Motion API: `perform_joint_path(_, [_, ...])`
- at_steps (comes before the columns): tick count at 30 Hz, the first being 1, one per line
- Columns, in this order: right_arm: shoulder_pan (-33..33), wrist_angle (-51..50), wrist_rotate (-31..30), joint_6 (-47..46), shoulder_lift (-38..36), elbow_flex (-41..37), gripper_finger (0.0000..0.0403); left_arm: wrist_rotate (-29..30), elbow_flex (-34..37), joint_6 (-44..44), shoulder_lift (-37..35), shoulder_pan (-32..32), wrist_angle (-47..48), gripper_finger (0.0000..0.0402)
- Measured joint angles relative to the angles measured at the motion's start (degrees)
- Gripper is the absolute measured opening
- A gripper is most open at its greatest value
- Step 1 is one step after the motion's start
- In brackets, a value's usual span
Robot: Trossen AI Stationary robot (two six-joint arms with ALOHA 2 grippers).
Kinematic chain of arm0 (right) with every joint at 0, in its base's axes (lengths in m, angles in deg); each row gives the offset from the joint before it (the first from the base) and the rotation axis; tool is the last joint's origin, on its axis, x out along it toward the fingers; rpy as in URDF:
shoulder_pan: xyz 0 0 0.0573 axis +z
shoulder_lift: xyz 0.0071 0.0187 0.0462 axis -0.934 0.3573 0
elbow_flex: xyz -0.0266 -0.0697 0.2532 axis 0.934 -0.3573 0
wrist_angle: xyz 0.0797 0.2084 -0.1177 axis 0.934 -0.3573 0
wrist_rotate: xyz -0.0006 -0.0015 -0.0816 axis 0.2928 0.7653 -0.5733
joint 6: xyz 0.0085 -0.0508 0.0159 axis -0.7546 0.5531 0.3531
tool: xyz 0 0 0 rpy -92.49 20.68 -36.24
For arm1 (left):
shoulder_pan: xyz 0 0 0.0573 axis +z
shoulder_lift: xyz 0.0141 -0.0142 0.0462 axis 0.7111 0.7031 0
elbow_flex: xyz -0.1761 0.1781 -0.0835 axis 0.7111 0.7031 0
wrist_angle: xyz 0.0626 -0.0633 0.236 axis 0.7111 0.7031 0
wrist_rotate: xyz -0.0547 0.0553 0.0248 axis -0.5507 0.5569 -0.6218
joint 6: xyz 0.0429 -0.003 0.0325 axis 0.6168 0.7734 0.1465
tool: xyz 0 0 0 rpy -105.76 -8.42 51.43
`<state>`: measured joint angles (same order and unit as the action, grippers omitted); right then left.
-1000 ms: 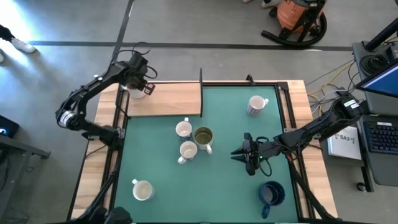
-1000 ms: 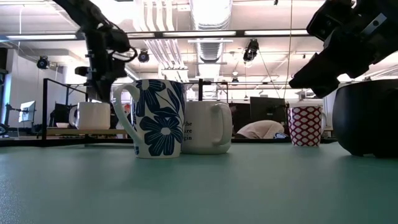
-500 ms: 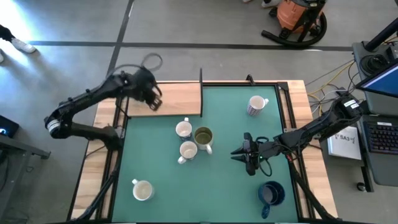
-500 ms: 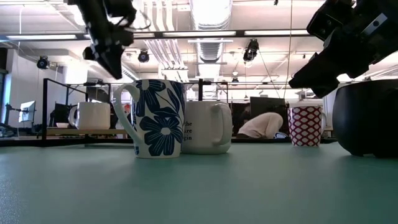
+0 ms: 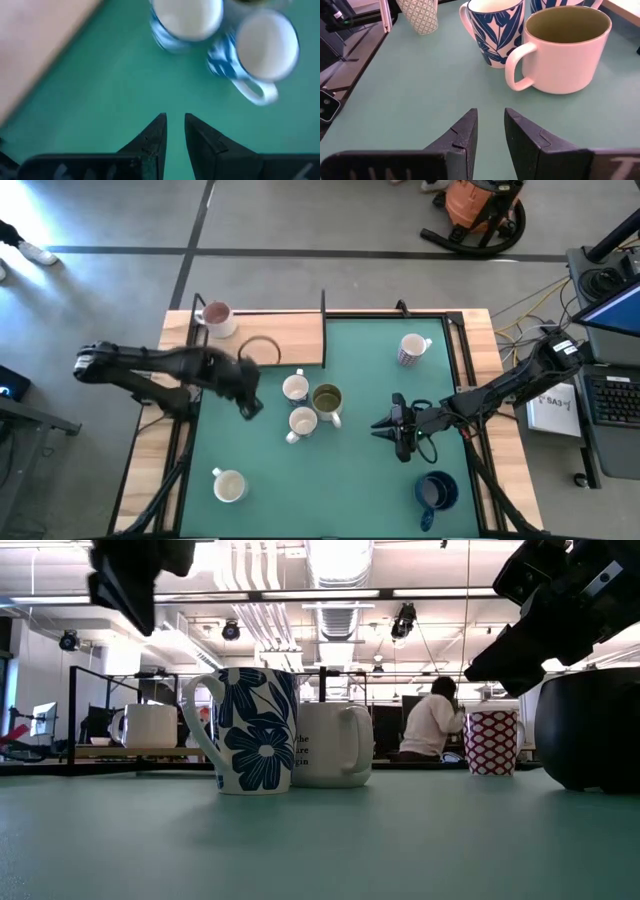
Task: Place coffee mugs
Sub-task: Put the green patterned mug on the shelf
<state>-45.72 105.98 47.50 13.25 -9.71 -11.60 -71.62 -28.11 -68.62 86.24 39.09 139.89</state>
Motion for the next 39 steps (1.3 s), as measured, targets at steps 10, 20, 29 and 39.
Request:
perform_joint_path(10, [0.01, 0.00, 0.00, -0.01, 0.00, 0.00, 0.0086, -2.14, -0.28, -23.32, 9.03, -18.85, 0.06, 0.0050])
perform_joint_path(20, [0.01, 0.00, 0.02, -0.01, 0.00, 0.02, 0.0086, -3.97, -7.74, -42.50, 16.66, -34.18, 3.13, 0.0050])
perform_joint_path(29, [0.00, 0.01, 0.00, -0.01, 0.00, 0.07, 0.0086, -3.80, -15.82, -49.79, 23.96, -38.51, 3.33, 0.0051])
perform_joint_path(39, [0.01, 0.00, 0.00, -0.01, 0.00, 0.07, 0.0086, -7.13, -17.52, -53.61, 28.38, -37.85, 4.46, 0.0124])
